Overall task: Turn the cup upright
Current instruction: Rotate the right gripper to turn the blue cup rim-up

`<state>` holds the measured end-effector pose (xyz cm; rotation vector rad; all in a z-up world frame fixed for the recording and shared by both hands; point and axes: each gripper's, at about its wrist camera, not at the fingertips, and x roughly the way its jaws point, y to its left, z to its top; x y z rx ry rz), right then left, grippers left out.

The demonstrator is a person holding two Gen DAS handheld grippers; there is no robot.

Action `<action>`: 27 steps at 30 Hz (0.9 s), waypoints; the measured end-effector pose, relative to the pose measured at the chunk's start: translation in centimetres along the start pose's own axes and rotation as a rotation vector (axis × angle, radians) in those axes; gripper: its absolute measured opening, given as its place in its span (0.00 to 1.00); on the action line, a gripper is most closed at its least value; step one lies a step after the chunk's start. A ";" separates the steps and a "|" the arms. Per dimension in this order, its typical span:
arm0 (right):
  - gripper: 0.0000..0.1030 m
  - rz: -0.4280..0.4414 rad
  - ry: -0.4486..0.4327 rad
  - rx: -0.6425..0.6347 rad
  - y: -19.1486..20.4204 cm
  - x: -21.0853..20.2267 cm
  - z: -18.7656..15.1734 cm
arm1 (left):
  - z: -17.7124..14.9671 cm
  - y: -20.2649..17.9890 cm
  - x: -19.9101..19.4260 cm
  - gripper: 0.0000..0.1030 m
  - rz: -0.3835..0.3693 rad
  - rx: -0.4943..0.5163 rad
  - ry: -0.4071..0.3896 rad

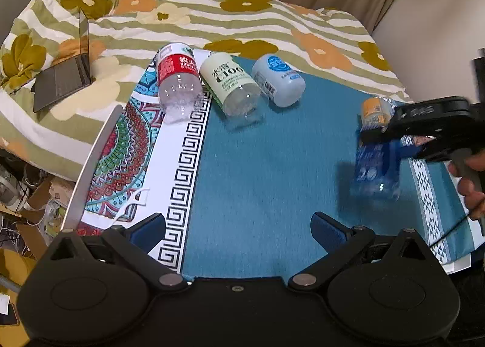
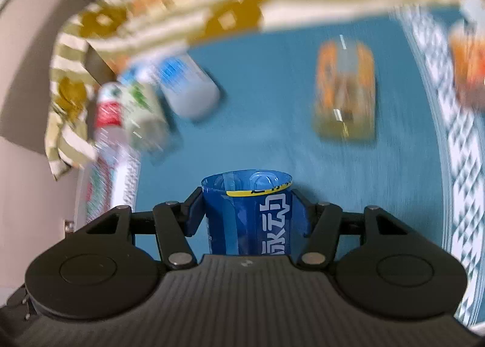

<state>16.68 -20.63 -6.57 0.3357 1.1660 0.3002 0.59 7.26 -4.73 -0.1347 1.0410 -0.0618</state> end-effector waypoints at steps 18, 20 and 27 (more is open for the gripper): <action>0.72 -0.207 -0.695 -0.151 1.6 2.3 -10.4 | -1.8 0.6 1.7 1.00 0.036 0.110 -0.038; 0.72 -0.217 -0.719 -0.148 1.5 2.6 -10.6 | -1.9 0.7 1.6 1.00 0.036 0.111 -0.051; 0.72 -0.224 -0.733 -0.145 1.4 3.3 -11.3 | -1.8 0.0 1.0 1.00 0.053 0.157 -0.077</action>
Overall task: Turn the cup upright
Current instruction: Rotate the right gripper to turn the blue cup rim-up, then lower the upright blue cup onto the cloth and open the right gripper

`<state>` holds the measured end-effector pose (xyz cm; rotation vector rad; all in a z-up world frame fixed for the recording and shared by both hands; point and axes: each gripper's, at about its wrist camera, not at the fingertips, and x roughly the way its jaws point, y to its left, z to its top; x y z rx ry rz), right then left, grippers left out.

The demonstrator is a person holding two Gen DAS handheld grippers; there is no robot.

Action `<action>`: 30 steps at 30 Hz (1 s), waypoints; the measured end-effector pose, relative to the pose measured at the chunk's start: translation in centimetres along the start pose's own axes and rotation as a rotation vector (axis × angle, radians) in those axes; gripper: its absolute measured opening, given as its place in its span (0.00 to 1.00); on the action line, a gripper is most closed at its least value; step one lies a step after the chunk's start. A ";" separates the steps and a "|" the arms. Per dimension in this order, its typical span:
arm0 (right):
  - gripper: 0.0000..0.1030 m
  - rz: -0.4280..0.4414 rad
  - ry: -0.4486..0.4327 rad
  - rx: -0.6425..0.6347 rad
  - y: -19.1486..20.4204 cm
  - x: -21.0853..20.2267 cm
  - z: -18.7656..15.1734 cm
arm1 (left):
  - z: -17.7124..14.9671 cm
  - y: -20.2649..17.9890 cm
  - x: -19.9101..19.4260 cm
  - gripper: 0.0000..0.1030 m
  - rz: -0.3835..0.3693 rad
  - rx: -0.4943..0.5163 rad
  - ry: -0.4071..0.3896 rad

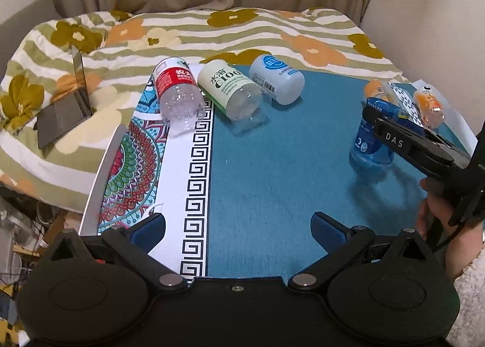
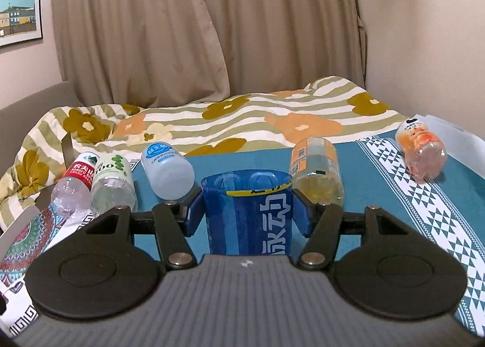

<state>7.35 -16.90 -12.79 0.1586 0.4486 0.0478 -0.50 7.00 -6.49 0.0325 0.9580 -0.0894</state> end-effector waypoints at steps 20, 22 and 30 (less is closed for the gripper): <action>0.72 0.010 0.101 -0.095 1.0 -2.0 -0.6 | -0.9 -0.7 1.1 1.00 -0.066 -0.064 0.042; 0.72 0.006 0.123 -0.092 1.0 -1.8 -0.3 | -0.9 -0.6 1.2 1.00 -0.068 -0.074 0.046; 0.73 -0.002 0.189 -0.111 1.4 -1.5 0.5 | -0.8 -0.8 1.6 1.00 -0.079 -0.101 0.055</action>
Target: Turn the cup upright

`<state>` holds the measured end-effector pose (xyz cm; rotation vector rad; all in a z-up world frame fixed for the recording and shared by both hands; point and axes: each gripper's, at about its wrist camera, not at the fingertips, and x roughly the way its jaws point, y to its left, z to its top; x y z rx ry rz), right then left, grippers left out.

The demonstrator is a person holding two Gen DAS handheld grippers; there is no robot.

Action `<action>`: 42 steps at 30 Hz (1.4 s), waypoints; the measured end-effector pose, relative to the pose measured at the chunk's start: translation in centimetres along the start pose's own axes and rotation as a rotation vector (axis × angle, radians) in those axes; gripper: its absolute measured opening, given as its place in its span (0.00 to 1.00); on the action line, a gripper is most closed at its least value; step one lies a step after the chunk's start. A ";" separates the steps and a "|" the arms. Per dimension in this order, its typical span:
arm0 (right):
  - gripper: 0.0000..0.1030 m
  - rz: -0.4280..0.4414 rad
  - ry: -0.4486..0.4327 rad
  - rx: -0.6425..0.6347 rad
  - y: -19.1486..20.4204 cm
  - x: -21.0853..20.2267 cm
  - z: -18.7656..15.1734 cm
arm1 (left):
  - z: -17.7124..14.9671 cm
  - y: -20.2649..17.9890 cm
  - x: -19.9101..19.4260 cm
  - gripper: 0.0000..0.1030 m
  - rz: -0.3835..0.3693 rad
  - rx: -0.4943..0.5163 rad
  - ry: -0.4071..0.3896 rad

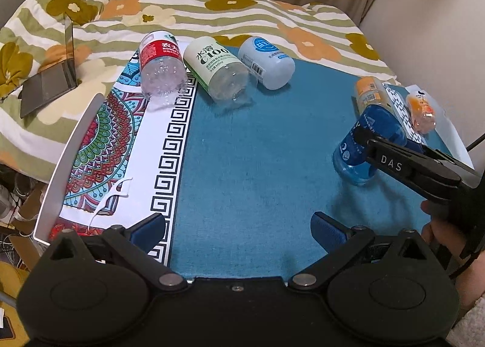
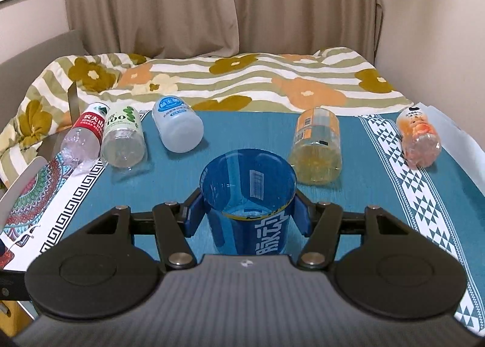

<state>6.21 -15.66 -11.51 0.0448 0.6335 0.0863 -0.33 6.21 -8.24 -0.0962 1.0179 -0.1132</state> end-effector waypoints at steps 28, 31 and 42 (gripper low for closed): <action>1.00 -0.068 0.282 0.016 -7.4 -10.1 6.2 | 4.2 -7.3 -6.2 1.00 0.085 0.114 -0.194; 1.00 -0.071 0.291 0.022 -8.1 -10.9 6.0 | 3.8 -8.1 -6.2 1.00 0.095 0.137 -0.200; 1.00 -0.085 0.278 0.029 -9.0 -12.1 5.5 | 2.4 -8.6 -6.5 1.00 0.119 0.150 -0.204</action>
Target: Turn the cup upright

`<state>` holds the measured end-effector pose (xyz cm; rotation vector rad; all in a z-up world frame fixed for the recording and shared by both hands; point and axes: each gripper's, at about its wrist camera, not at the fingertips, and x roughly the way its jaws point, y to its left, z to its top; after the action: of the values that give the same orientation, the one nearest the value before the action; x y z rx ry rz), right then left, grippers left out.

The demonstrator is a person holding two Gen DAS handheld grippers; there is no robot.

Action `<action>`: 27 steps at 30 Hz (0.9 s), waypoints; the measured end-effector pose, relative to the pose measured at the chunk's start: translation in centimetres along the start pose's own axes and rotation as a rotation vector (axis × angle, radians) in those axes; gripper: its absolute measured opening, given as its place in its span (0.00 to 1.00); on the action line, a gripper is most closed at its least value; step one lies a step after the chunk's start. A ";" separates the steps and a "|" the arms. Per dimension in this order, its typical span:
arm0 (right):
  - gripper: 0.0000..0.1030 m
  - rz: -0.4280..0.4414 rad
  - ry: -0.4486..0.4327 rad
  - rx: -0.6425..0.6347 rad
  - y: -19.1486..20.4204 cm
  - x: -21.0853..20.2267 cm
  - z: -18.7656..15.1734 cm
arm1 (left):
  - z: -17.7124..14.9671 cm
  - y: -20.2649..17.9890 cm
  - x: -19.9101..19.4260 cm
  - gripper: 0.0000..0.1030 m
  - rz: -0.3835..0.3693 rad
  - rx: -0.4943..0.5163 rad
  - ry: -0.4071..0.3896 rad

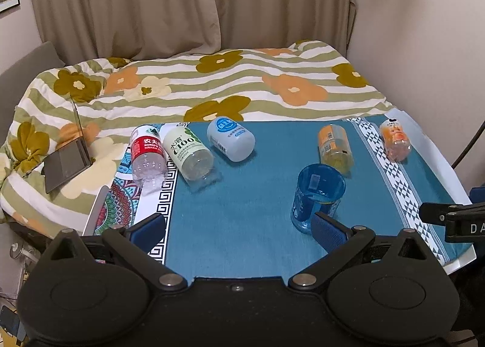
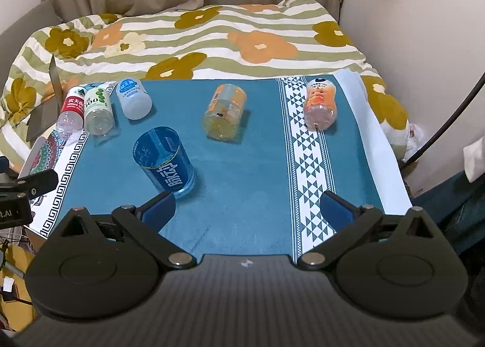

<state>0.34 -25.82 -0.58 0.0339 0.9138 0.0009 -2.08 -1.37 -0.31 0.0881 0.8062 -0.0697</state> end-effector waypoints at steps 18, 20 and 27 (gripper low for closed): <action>1.00 -0.003 -0.005 0.008 -0.1 -0.2 0.0 | 0.0 -0.3 -0.4 1.00 0.000 0.022 -0.022; 1.00 -0.003 -0.004 0.011 -0.1 -0.2 -0.1 | 0.0 -0.3 -0.4 1.00 -0.001 0.022 -0.022; 1.00 -0.004 -0.003 0.010 -0.1 -0.2 -0.1 | 0.1 -0.2 -0.4 1.00 -0.001 0.021 -0.024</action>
<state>0.18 -25.87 -0.51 0.0416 0.9105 -0.0076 -2.32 -1.55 -0.01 0.1063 0.7820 -0.0796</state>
